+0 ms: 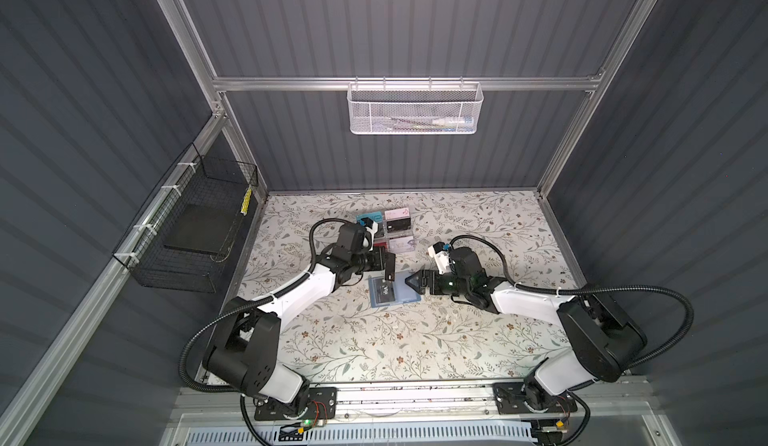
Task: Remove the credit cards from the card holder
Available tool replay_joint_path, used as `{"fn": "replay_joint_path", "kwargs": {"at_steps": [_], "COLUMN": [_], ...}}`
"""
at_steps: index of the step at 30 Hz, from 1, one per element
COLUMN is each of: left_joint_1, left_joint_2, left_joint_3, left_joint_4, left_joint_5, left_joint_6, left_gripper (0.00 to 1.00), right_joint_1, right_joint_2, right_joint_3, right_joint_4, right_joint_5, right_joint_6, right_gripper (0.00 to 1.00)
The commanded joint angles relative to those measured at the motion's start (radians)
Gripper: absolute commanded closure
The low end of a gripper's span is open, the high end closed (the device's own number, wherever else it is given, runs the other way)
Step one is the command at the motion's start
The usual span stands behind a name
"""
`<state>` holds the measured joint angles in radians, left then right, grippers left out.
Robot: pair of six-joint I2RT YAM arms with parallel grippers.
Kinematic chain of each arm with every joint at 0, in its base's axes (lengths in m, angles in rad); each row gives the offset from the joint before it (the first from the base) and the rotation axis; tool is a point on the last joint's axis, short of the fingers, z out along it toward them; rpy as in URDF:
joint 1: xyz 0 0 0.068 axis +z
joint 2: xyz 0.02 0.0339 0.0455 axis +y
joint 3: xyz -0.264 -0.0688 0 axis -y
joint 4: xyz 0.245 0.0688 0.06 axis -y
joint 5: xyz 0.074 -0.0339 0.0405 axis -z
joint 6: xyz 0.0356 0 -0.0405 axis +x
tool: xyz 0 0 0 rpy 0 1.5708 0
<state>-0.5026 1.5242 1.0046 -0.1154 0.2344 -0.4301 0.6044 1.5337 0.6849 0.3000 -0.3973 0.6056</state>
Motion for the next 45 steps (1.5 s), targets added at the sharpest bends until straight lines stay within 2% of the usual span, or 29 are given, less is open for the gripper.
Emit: {"fn": "replay_joint_path", "kwargs": {"at_steps": [1,2,9,14,17,22,28,31,37,41,45], "left_joint_1": [0.004,0.004,-0.005,-0.015,-0.039,-0.087,-0.1,-0.1,-0.1,-0.1,-0.099], "left_joint_2": [0.039,0.05,0.14,0.274,0.344,0.452,0.469,0.484,0.558,0.579,0.597], "left_joint_3": [0.112,0.143,0.333,0.599,0.722,0.88,0.869,0.885,0.991,0.991,1.001], "left_joint_4": [-0.166,-0.19,-0.256,-0.399,-0.471,-0.568,-0.542,-0.55,-0.639,-0.633,-0.624], "left_joint_5": [-0.062,-0.073,-0.083,-0.095,-0.169,-0.232,-0.224,-0.234,-0.233,-0.219,-0.215], "left_joint_6": [0.174,0.21,0.494,0.694,0.799,0.98,1.154,1.217,1.303,1.331,1.354], "left_gripper": [1.0,1.0,1.0,1.0,1.0,1.0,1.0,1.0,1.0,1.0,1.0], "right_joint_1": [-0.012,-0.011,-0.014,-0.021,-0.022,-0.022,-0.022,-0.022,-0.022,-0.022,-0.023], "right_joint_2": [-0.048,-0.06,-0.146,-0.185,-0.205,-0.238,-0.288,-0.295,-0.262,-0.244,-0.214], "right_joint_3": [-0.016,-0.015,-0.028,-0.033,-0.03,-0.033,-0.035,-0.012,0.144,0.105,0.087], "right_joint_4": [-0.049,-0.067,-0.126,-0.151,-0.171,-0.191,-0.177,-0.174,-0.265,-0.155,-0.122], "right_joint_5": [0.051,0.1,0.173,0.195,0.226,0.299,0.359,0.348,0.35,0.359,0.333], "right_joint_6": [-0.034,-0.041,-0.07,-0.083,-0.098,-0.12,-0.154,-0.147,-0.189,-0.197,-0.189], "right_gripper": [0.01,0.01,0.01,0.01,0.01,0.01,0.01,0.01,0.01,0.01,0.01]}}
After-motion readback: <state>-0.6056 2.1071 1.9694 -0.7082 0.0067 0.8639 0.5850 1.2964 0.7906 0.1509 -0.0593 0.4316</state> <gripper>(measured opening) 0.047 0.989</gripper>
